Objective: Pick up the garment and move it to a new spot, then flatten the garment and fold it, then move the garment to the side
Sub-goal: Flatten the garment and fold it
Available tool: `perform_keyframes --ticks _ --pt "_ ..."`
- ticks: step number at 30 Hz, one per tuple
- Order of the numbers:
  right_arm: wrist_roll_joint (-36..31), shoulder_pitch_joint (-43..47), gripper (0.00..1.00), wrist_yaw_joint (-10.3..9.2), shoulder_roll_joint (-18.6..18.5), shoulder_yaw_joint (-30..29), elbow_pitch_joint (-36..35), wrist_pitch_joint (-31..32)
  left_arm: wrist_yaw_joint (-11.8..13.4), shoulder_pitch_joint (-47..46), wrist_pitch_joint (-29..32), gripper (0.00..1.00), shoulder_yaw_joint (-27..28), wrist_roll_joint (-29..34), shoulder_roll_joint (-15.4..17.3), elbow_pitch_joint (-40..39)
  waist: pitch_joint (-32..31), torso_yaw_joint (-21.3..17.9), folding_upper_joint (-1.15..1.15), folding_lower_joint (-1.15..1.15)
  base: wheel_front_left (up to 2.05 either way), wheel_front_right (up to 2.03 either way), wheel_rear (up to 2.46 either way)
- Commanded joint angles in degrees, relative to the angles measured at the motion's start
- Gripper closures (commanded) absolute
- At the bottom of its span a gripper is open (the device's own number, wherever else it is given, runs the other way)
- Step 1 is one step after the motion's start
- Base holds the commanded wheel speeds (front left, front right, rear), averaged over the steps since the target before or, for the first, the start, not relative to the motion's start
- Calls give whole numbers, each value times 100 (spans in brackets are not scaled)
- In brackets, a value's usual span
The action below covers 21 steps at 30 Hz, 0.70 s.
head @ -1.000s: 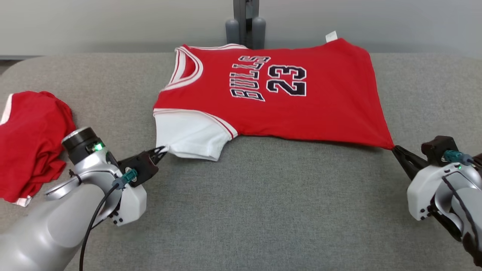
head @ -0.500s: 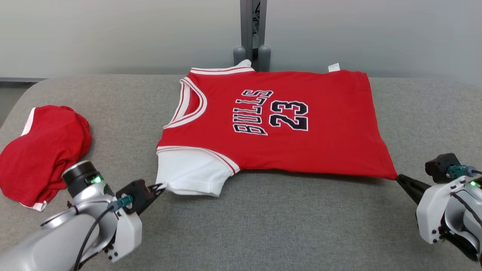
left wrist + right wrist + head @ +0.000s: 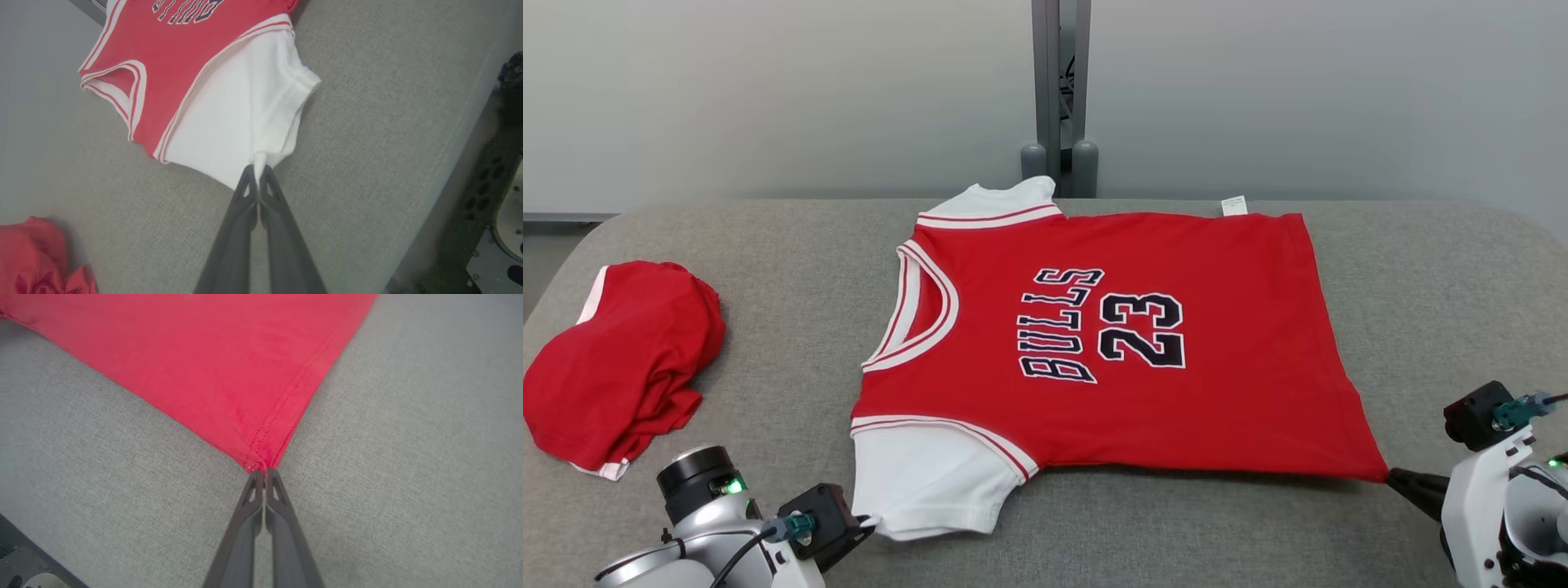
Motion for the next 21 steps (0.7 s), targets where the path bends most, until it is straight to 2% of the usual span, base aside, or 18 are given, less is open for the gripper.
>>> perform_keyframes --ticks 1,7,8,11,17,21 --pt "101 144 100 -1 -121 16 -81 104 2 91 104 100 6 -85 104 -117 -47 -26 0 0 0 0 0" --pt "421 307 100 -1 -494 15 -477 552 1 255 634 100 8 -436 519 -847 -121 -27 0 0 0 0 0" --pt "388 355 100 -1 -602 18 -576 674 1 326 748 100 3 -735 612 -1064 -140 -20 0 0 0 0 0" --pt "562 438 100 -1 -710 17 -803 819 2 385 909 100 8 -1011 791 -1401 -152 -12 0 0 0 0 0" --pt "903 639 100 -1 -943 21 -1164 1200 1 550 1392 100 6 -1262 1054 -1941 -186 -9 0 0 0 0 0" --pt "1022 715 100 -1 -1005 14 -1262 1377 1 644 1550 100 5 -1347 1118 -2129 -200 -25 0 0 0 0 0"
